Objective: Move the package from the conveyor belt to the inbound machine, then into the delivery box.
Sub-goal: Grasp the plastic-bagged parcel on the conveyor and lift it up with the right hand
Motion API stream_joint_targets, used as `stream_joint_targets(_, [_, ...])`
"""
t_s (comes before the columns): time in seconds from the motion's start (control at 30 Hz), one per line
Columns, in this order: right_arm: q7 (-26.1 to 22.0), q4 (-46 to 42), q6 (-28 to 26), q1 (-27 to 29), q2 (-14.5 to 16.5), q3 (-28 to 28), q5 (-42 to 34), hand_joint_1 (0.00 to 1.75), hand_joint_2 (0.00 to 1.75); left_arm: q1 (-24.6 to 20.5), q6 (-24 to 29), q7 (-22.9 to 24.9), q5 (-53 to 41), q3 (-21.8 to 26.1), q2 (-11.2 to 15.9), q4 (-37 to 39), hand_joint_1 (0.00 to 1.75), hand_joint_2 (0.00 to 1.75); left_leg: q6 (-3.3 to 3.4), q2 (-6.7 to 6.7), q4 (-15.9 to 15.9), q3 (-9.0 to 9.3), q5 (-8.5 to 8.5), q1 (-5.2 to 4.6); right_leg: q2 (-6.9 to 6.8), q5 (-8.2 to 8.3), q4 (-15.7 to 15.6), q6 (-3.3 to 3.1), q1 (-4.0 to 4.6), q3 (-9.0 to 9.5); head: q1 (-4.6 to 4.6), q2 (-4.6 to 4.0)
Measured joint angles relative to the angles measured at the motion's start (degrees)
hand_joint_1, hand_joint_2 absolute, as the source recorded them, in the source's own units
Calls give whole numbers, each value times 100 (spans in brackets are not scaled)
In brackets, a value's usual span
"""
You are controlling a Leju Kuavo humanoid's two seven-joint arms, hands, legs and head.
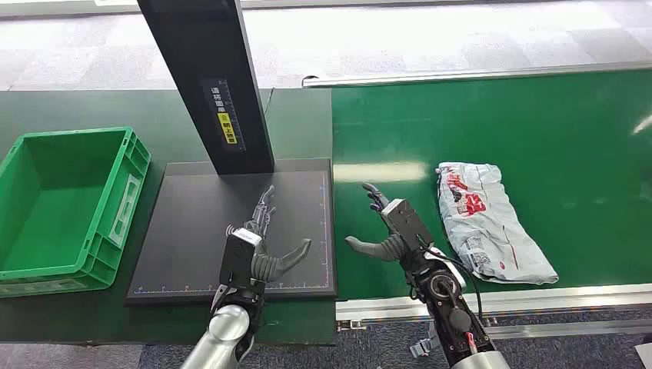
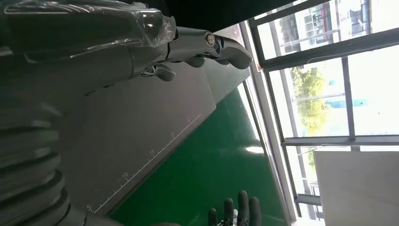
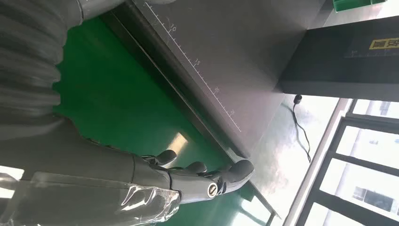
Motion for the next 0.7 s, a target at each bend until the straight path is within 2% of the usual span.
stream_joint_targets(0.5, [-32, 61, -67, -192, 23, 56, 31, 0, 175, -6, 70, -29, 113, 38, 48, -9, 0, 175, 0, 0, 0, -1, 0, 0, 0, 0, 1, 0, 0, 3, 1, 0])
stream_joint_targets(0.57, [-72, 96, -295, -287, 33, 100, 235, 0, 175, -3, 91, -33, 150, 58, 67, -51, 0, 175, 0, 0, 0, -1, 1, 0, 0, 0, 1, 0, 0, 3, 1, 0])
stream_joint_targets(0.7, [44, 126, -1206, -522, 34, 159, 1054, 0, 175, 56, 155, -27, 245, 145, 136, -258, 0, 175, 0, 0, 0, -1, 1, 0, 0, 0, 1, 0, 0, 2, 0, 0])
